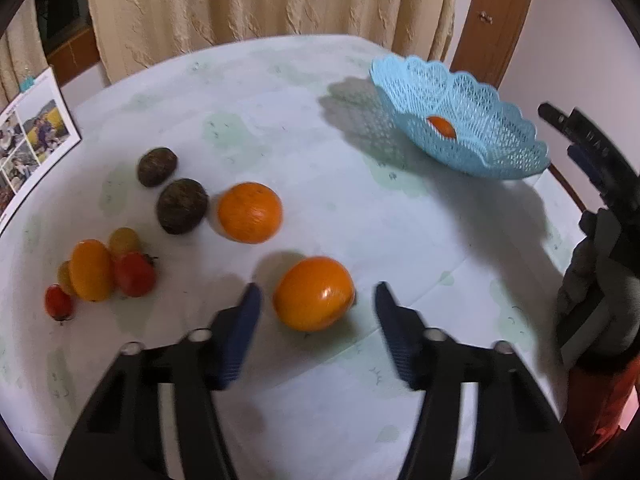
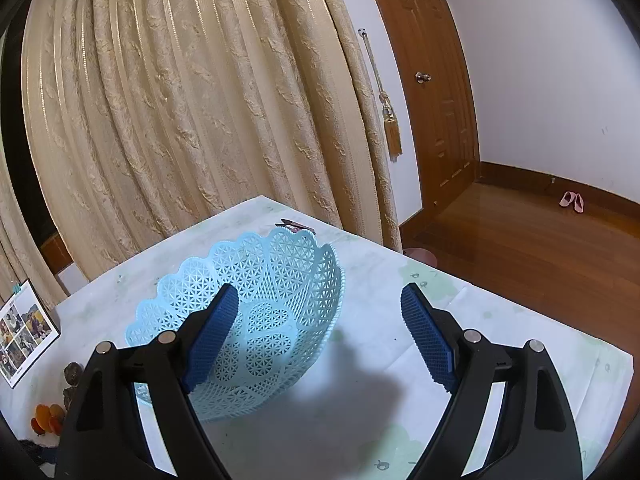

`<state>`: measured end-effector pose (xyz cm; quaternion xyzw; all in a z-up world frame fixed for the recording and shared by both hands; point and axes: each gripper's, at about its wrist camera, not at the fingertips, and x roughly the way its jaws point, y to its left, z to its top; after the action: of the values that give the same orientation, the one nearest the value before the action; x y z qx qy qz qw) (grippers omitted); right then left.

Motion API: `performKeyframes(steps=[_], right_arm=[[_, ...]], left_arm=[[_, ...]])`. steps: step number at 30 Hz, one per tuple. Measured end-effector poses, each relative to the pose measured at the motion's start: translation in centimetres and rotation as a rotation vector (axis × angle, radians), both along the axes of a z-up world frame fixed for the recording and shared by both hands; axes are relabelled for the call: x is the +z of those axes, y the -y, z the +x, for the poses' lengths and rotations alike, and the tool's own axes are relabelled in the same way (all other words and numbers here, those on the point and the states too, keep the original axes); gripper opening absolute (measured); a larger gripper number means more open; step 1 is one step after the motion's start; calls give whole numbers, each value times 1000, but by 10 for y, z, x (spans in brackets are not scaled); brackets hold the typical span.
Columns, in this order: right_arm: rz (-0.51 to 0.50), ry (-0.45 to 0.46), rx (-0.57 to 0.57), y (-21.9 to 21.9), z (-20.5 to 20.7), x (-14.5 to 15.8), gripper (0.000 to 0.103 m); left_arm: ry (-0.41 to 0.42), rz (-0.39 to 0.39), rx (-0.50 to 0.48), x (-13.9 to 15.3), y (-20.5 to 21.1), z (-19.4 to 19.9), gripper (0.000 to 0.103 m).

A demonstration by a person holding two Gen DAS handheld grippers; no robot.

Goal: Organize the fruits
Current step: 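Withdraw both open tools from the basket back toward the fruit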

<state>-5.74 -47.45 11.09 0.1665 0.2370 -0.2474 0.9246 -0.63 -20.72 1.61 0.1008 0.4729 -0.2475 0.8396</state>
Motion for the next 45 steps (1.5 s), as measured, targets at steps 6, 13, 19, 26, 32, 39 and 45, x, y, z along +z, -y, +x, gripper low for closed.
performKeyframes(steps=[6,13,19,26,32,39,45], right_arm=[[5,13,-5,1,-2,0,85],[13,18,-14,3,-2,1,85],[14,20,-26,4,-2,2,85],[30,29,-52,8,-5,1,85],[34,47,-63,10,-9,3,85],[41,113,-69,13,-17,5,94],[-35,170,-22,0,-18,8,97]], left_arm=[[24,1,-21,10,11,-1,42],[145,-57,-122,56,63,-2,42],[147,-81,-194,61,110,8,42],[150,-138,-205,62,126,13,68],[200,-166,-157,69,100,15,80],[183,-183,-100,64,56,15,81],[222,-155,50,64,-2,19,80]])
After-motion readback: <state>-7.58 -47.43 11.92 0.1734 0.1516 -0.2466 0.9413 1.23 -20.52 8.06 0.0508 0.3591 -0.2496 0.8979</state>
